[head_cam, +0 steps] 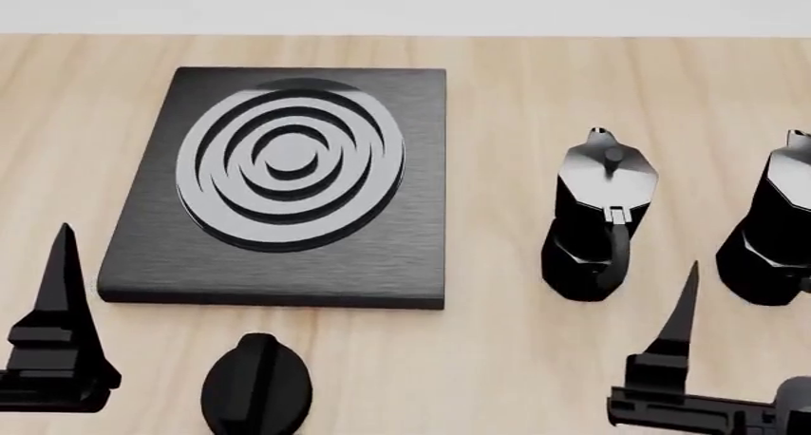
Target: Put the right moka pot on the stove.
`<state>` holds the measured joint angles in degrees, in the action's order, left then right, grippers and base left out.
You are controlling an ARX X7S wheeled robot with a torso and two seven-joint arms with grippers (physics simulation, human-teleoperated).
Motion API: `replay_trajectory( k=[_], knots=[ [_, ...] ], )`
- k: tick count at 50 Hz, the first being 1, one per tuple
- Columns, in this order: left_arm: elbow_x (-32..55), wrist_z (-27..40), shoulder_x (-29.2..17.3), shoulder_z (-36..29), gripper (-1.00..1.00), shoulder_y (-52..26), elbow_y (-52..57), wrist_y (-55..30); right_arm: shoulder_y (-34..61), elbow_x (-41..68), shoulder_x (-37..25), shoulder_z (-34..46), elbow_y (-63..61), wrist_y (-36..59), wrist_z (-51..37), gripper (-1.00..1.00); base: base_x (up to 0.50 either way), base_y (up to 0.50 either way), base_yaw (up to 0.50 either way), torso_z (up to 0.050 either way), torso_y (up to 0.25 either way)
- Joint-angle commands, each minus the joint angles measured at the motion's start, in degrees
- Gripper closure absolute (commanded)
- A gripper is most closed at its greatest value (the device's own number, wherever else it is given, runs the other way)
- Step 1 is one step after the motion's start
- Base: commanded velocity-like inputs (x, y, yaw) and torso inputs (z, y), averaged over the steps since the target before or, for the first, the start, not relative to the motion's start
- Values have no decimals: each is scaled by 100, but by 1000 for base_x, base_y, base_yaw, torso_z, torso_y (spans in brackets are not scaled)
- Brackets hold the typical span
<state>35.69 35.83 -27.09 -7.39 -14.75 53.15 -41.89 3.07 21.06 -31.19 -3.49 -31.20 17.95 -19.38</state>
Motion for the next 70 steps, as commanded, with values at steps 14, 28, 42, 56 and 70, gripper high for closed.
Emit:
replay_trajectory(
  k=[14,28,42,56,70],
  knots=[
    [59,146,-73,-119,-100,-102,-12,-71,305,238,-195,-419,939,-301,315,-100,0,0,0,0,0],
    [85,167,-87,-126,-100,-110,-57,-16,889,233,-108,-247,2052,-536,622,-100,0,0,0,0,0],
    [25,155,-121,-216,-100,-93,-89,53,1441,243,-174,-48,2837,-491,950,-100,0,0,0,0,0],
    [36,162,-166,-244,-100,-119,-74,80,2049,396,-288,33,3287,-204,1173,-100,0,0,0,0,0],
    [55,214,-182,-254,-100,-135,-85,84,2268,373,-314,98,3921,-244,1362,-100,0,0,0,0,0]
  ],
)
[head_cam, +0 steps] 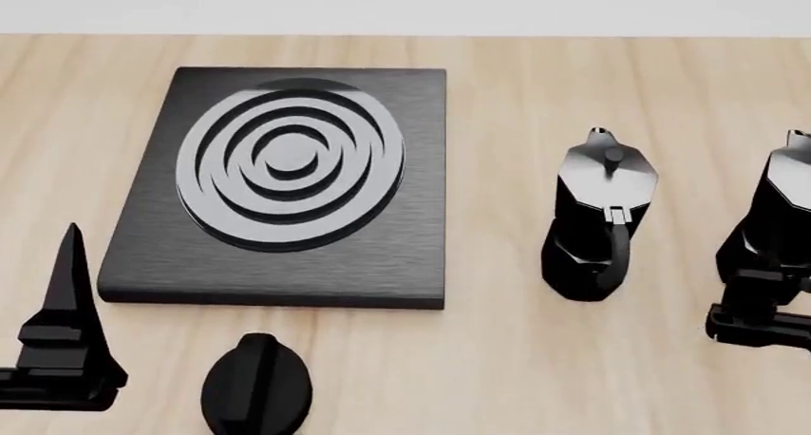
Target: Put the right moka pot on the stove.
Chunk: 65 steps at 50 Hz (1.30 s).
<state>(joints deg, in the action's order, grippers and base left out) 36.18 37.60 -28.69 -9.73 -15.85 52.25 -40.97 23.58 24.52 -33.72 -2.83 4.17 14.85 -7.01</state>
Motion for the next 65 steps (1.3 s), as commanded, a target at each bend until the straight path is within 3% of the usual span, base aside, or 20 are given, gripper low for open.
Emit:
replay_trajectory(
  k=[1,65],
  knots=[
    [-33,16,-23,-35,-100,12,-18,48,244,49,-81,29,362,122,126,-100,0,0,0,0,0],
    [186,199,-79,65,-100,54,-38,186,1441,-845,310,667,3338,-1093,498,-100,0,0,0,0,0]
  ],
)
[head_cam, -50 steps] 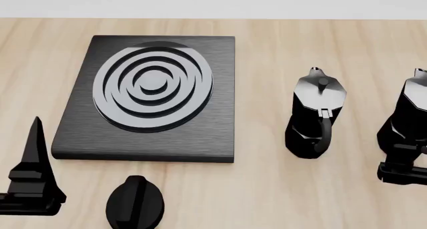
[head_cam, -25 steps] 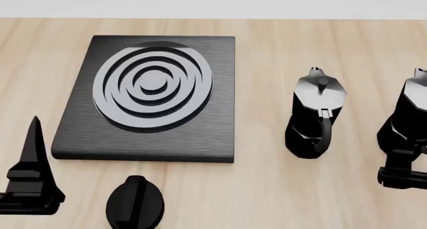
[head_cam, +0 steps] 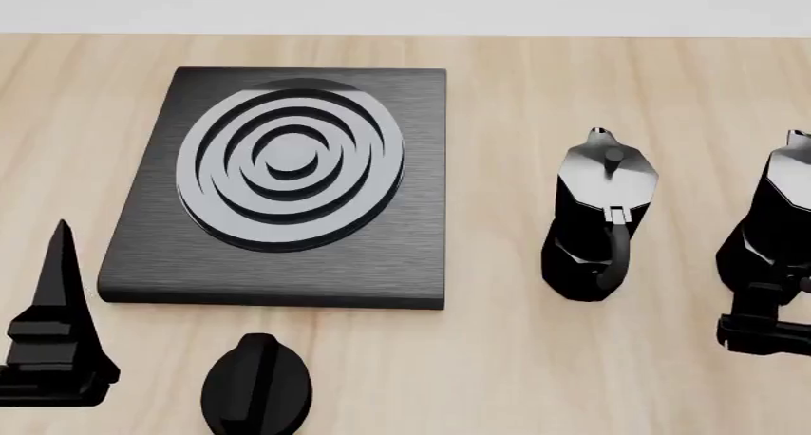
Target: Put the right moka pot on the stove.
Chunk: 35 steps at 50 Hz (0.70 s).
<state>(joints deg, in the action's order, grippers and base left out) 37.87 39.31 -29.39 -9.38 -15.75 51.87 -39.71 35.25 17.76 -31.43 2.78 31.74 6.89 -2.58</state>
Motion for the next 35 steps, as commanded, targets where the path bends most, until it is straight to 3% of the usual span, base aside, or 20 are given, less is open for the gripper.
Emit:
replay_trajectory(
  k=[1,10,11,23,35],
  knots=[
    [14,32,-6,21,-100,32,-3,56,317,-193,82,118,640,-330,59,-100,0,0,0,0,0],
    [11,69,-22,10,-100,34,24,68,411,-213,129,146,748,-408,85,-100,0,0,0,0,0],
    [-15,59,-24,0,-100,48,12,95,371,-171,124,124,677,-392,104,100,0,0,0,0,0],
    [-18,71,-50,-50,-100,21,5,97,-6,23,-2,-32,-139,-70,-46,100,0,0,0,0,0],
    [-12,81,-75,-93,-100,12,12,105,-989,613,-348,-530,-2222,596,-357,100,0,0,0,0,0]
  ],
)
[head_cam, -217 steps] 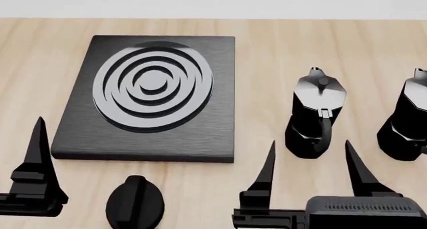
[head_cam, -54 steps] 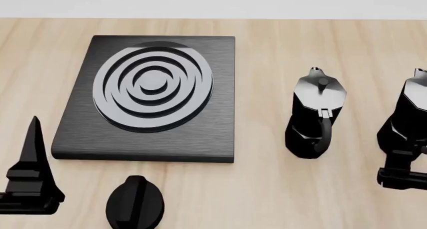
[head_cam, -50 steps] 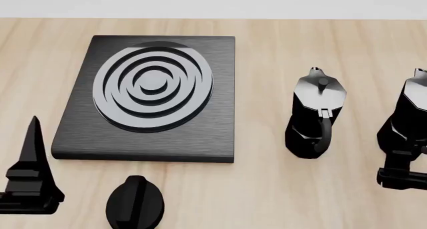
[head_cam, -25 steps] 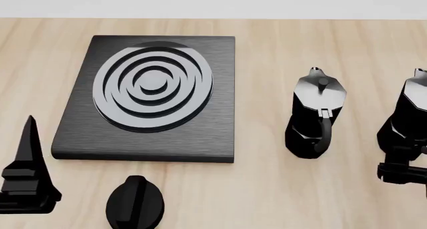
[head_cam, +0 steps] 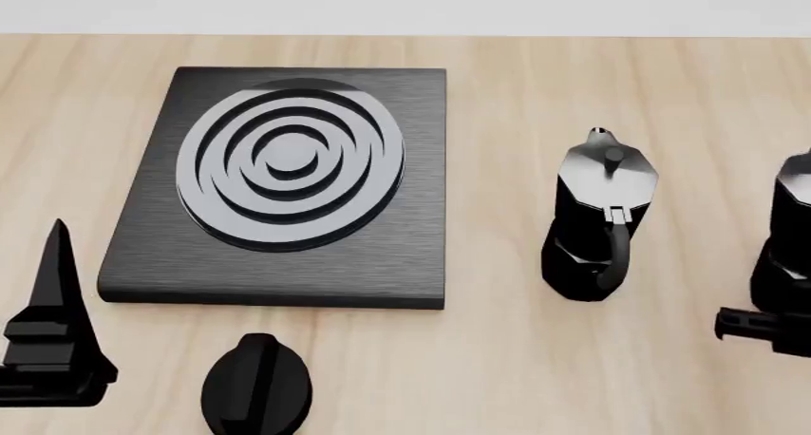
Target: Put the right moka pot on the stove.
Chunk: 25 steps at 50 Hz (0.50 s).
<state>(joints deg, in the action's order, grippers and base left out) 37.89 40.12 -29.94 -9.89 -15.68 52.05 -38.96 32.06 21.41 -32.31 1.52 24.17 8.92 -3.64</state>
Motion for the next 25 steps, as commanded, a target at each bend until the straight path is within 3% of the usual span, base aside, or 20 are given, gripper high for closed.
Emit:
replay_trajectory(
  k=[1,4,9,17,25],
  knots=[
    [1,6,-24,-35,-100,0,2,23,-774,313,-299,-471,-1673,445,-289,100,0,0,0,0,0],
    [26,15,-31,-37,-100,-21,6,3,-871,579,-518,-644,-2406,996,-484,100,0,0,0,0,0],
    [11,8,-39,-53,-100,-9,-9,36,-1505,587,-576,-882,-2973,746,-555,100,0,0,0,0,0],
    [15,8,-51,-62,-100,2,-22,67,-2144,1181,-831,-1538,-4220,1385,-984,100,0,0,0,0,0],
    [31,11,-61,-60,-100,16,-37,99,-3138,1140,-684,-1901,-5021,1077,-1044,100,0,0,0,0,2]
  ],
)
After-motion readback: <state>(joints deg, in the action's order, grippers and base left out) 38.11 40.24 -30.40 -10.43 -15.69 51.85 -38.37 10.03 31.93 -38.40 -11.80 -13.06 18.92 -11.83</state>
